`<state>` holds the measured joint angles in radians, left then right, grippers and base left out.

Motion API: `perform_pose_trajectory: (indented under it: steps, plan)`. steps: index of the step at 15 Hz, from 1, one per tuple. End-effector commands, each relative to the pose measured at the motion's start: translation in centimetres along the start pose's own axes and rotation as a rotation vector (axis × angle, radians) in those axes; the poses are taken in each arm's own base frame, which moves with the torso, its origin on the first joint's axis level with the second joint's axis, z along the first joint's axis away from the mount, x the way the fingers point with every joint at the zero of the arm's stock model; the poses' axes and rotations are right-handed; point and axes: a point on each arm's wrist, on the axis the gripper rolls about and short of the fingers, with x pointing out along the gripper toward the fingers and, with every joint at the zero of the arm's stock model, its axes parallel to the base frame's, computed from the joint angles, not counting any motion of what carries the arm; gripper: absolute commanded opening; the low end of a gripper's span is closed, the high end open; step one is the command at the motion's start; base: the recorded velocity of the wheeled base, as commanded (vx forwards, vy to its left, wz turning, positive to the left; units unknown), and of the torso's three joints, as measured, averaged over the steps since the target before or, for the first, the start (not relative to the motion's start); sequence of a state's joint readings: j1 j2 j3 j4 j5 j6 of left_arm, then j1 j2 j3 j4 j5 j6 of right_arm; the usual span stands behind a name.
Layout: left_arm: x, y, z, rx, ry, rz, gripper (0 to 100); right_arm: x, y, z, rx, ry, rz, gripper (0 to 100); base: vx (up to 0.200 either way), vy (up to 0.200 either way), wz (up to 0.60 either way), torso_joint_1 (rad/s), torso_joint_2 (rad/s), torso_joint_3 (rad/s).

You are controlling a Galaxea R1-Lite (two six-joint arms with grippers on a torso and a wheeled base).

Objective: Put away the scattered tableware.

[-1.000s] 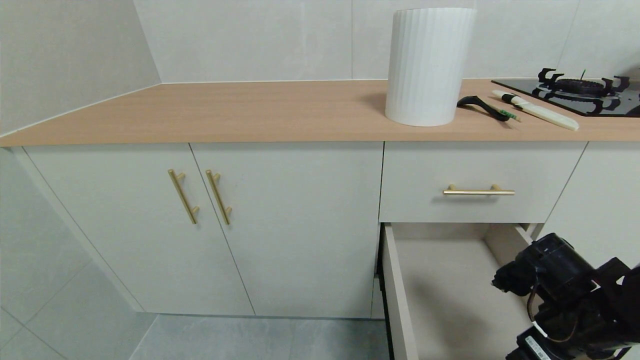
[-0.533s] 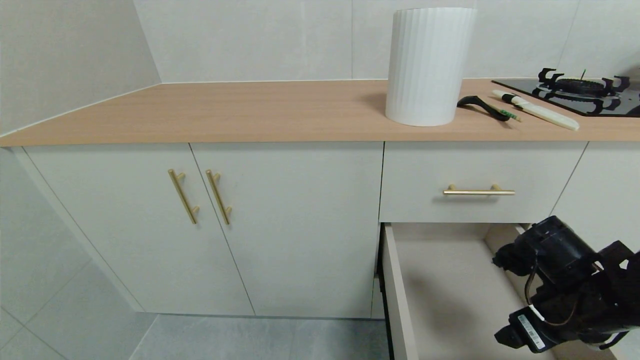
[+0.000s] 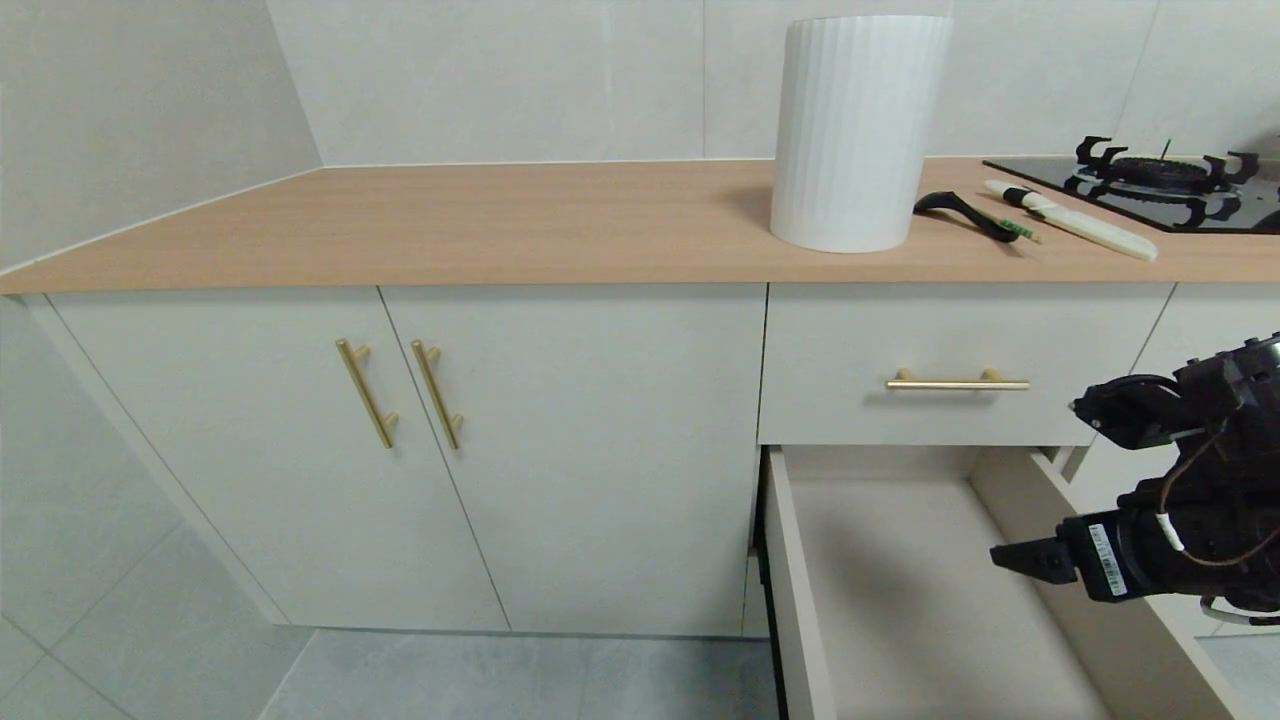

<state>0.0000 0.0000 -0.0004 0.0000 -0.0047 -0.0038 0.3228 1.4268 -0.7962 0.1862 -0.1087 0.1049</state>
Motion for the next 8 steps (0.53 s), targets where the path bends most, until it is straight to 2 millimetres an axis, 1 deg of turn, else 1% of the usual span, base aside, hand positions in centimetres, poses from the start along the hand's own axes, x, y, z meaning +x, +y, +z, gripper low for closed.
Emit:
perform_pose_trajectory:
  steps: [1,3,5,6,8]
  plan:
    - [0.00,0.00,-0.01,-0.001,0.000,0.000,100,-0.74,-0.22,0.03,0.004,-0.028,-0.002,100,0.000,0.000,0.00,0.000,0.00,0.000]
    - [0.00,0.00,-0.01,0.001,0.000,0.000,100,-0.61,-0.21,0.03,-0.005,-0.024,-0.006,100,0.000,0.000,0.00,0.046,-0.22,-0.168]
    - [0.00,0.00,-0.01,-0.001,0.000,0.000,100,-0.61,-0.21,0.03,-0.007,-0.024,-0.006,100,0.000,0.000,0.00,0.029,-0.20,-0.271]
    - [0.00,0.00,-0.01,-0.001,0.000,0.000,100,-0.65,-0.22,0.03,-0.007,-0.025,-0.006,100,0.000,0.000,0.00,0.188,-0.37,-0.290]
    - [0.00,0.00,-0.01,-0.001,0.000,0.000,100,-0.70,-0.22,0.03,-0.007,-0.027,-0.005,100,0.000,0.000,0.00,0.178,-0.58,-0.298]
